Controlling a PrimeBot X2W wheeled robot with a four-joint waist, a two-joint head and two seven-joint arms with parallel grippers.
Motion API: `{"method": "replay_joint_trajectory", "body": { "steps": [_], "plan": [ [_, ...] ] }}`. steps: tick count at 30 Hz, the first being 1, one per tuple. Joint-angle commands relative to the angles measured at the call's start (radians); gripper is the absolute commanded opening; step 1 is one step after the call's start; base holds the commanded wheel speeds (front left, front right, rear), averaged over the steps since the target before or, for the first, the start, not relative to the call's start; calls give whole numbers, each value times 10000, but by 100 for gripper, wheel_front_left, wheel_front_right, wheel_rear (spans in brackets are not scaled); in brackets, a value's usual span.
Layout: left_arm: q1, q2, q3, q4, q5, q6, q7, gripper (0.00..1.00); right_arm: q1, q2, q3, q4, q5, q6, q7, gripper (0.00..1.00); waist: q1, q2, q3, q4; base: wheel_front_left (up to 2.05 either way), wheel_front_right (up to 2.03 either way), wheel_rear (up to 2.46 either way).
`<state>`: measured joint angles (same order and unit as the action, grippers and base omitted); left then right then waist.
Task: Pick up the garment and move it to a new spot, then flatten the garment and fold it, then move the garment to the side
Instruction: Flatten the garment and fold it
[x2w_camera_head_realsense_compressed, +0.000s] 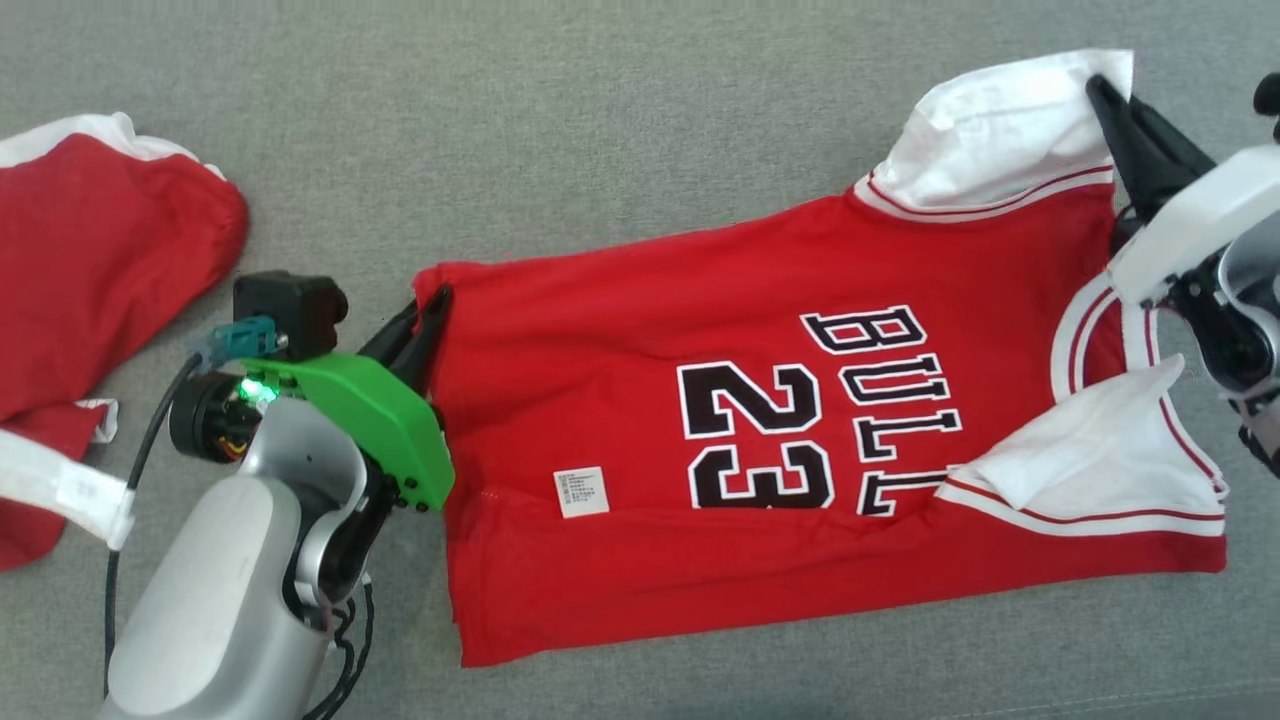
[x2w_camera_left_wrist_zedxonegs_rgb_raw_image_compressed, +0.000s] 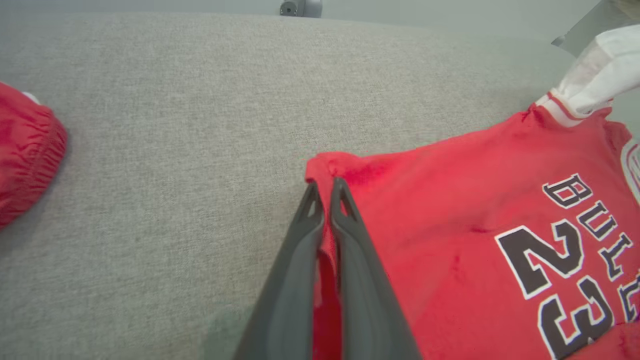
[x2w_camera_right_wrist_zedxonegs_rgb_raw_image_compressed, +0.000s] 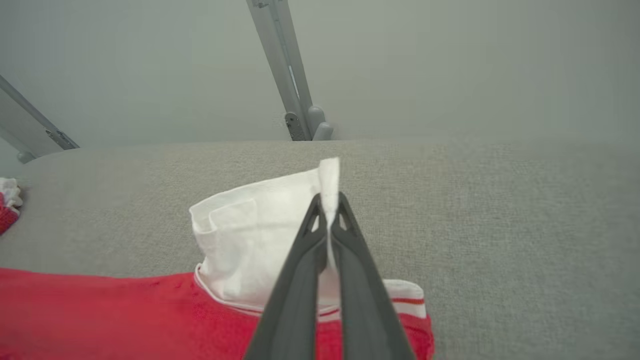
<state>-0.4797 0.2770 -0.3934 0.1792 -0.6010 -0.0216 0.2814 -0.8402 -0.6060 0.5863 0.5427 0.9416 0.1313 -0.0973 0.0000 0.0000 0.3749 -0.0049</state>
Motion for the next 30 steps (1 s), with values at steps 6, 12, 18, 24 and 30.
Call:
{"method": "replay_joint_trajectory", "body": {
  "steps": [6, 12, 18, 24, 30],
  "plan": [
    [1422, 594, -21, -1334, -122, -91, -124, 0, 1628, -602, -37, -1363, 518, -9, -377, 0, 0, 0, -918, -1027, 0, 0, 0],
    [2550, 1059, 70, -2227, -201, 48, -233, 2, 3032, -677, -372, -2216, 725, -9, -626, 0, 0, 0, -1022, -1341, 0, 0, 0],
    [3298, 1377, 249, -2611, -270, 109, -476, 0, 4415, -455, -868, -2843, 797, -9, -832, 0, 0, 0, -1064, -1482, 0, 0, 0],
    [3635, 1395, 199, -2834, -313, 108, -594, 0, 5125, -116, -1173, -3082, 601, -9, -745, 0, 0, 0, -1039, -1589, 0, 0, 0],
    [3913, 1447, 77, -3050, -240, -130, -962, 0, 5598, 200, -1573, -3245, 343, -9, -637, 0, 0, 0, -1048, -1631, 0, 0, 0]
  ]
}}
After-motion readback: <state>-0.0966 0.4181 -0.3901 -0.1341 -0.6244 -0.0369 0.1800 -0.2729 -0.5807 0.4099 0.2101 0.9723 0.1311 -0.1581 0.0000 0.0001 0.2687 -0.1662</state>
